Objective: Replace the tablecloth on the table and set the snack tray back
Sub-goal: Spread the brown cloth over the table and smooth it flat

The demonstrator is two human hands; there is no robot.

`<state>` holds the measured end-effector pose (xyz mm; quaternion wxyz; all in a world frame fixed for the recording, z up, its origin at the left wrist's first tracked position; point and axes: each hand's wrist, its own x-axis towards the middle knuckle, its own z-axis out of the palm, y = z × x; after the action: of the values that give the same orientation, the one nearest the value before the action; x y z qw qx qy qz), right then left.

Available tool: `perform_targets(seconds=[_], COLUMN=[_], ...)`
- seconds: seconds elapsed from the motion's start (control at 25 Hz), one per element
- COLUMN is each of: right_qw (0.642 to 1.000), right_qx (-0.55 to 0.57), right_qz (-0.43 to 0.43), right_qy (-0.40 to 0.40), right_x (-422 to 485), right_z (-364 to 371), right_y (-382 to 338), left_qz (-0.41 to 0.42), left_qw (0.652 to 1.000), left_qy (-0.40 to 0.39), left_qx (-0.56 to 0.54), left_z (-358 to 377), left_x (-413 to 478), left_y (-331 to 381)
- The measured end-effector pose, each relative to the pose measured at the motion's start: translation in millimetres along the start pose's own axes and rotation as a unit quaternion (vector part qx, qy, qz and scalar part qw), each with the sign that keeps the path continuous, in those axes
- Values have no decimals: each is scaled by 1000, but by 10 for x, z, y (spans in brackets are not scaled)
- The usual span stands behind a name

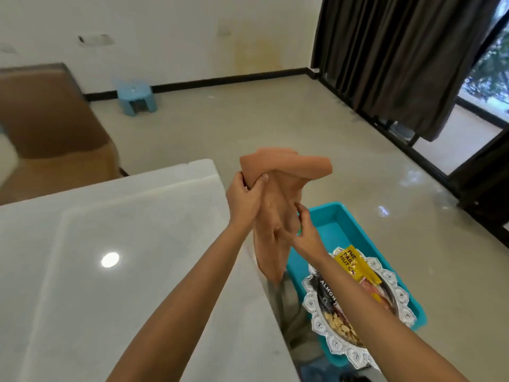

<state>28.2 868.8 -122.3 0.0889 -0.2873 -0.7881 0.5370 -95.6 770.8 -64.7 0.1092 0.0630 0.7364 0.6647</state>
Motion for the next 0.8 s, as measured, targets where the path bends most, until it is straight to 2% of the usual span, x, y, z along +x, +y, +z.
perform_targets(seconds=[0.16, 0.36, 0.44, 0.52, 0.56, 0.6, 0.64, 0.68, 0.76, 0.8], right_qw=[992, 964, 942, 882, 854, 845, 844, 860, 913, 933], right_qx=[39, 71, 160, 319, 380, 401, 404, 375, 268, 214], right_qz=[-73, -126, -86, 5, 39, 63, 86, 109, 166, 188], right_qy=[-92, -223, -282, -346, -352, -348, -341, -328, -261, -219], right_x=[-613, -1377, -1694, -2032, -2088, -2171, -2276, -2349, -2445, -2477], right_z=[479, 1402, 1770, 2177, 2238, 2375, 2488, 2593, 2816, 2887], right_y=[-775, -1711, -1888, -1958, -1940, -1927, -1928, -1857, -1531, -1313], left_qz=[48, 116, 112, 102, 106, 111, 102, 85, 47, 17], left_qw=[996, 979, 970, 961, 961, 962, 968, 962, 902, 891], left_qy=[67, 167, 207, 227, 206, 175, 124, 70, 17, 26], left_qx=[-44, 2, 58, 124, 153, 177, 192, 249, 429, 452], left_z=[-1176, -2677, -3070, -3405, -3357, -3434, -3523, -3639, -4008, -4244], left_x=[-443, -1134, -1365, -1639, -1679, -1780, -1840, -1903, -2060, -2129], left_y=[764, 1523, 1592, 1429, 1304, 1148, 941, 746, 326, 64])
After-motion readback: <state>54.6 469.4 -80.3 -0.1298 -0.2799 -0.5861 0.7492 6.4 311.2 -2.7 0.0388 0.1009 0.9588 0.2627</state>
